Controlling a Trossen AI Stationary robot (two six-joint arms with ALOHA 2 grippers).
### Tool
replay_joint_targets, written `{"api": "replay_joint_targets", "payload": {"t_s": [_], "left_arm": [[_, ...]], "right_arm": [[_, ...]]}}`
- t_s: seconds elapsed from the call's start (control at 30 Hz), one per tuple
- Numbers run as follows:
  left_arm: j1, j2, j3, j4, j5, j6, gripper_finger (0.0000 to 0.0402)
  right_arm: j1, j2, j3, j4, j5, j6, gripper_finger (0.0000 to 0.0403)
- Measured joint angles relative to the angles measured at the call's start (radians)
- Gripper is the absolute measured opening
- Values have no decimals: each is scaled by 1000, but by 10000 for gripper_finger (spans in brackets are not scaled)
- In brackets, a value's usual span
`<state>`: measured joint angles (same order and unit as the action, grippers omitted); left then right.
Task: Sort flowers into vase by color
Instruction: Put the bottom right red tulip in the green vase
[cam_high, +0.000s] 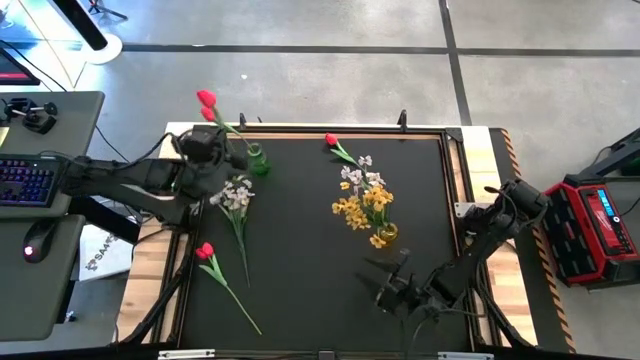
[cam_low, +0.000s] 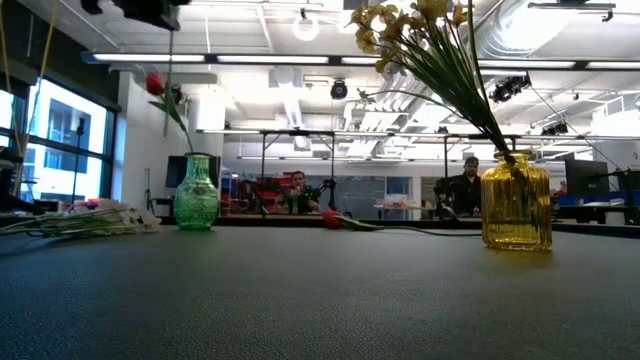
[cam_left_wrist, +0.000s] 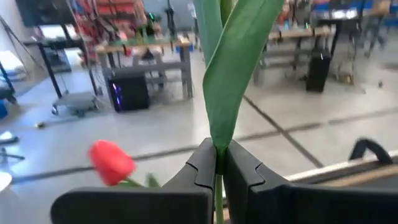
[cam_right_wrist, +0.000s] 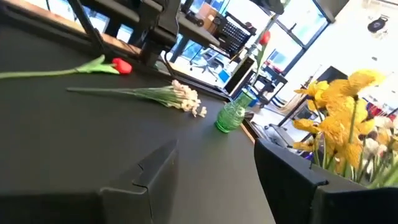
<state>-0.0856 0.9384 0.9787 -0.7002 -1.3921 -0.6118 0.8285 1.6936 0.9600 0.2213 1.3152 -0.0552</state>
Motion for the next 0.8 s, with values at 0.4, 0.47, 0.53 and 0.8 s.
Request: {"api": "replay_joint_targets", "payload": {"t_s": [0.4,0.47,0.53,0.8], "left_arm": [[226,-5,-285,1062,427,800,0],[273,-29,-339,1137,451,815,0],[314,-50,-379,1158,461,802,0],[362,-91,-398,1147,516,767,0]], "right_arm": [[-56,0,0,-10,-144,-110,195],[-46,0,0,-26,-138,-100,195],[-38,0,0,-45,-117,-72,195],[-37,0,0,-98,-97,75,195]]}}
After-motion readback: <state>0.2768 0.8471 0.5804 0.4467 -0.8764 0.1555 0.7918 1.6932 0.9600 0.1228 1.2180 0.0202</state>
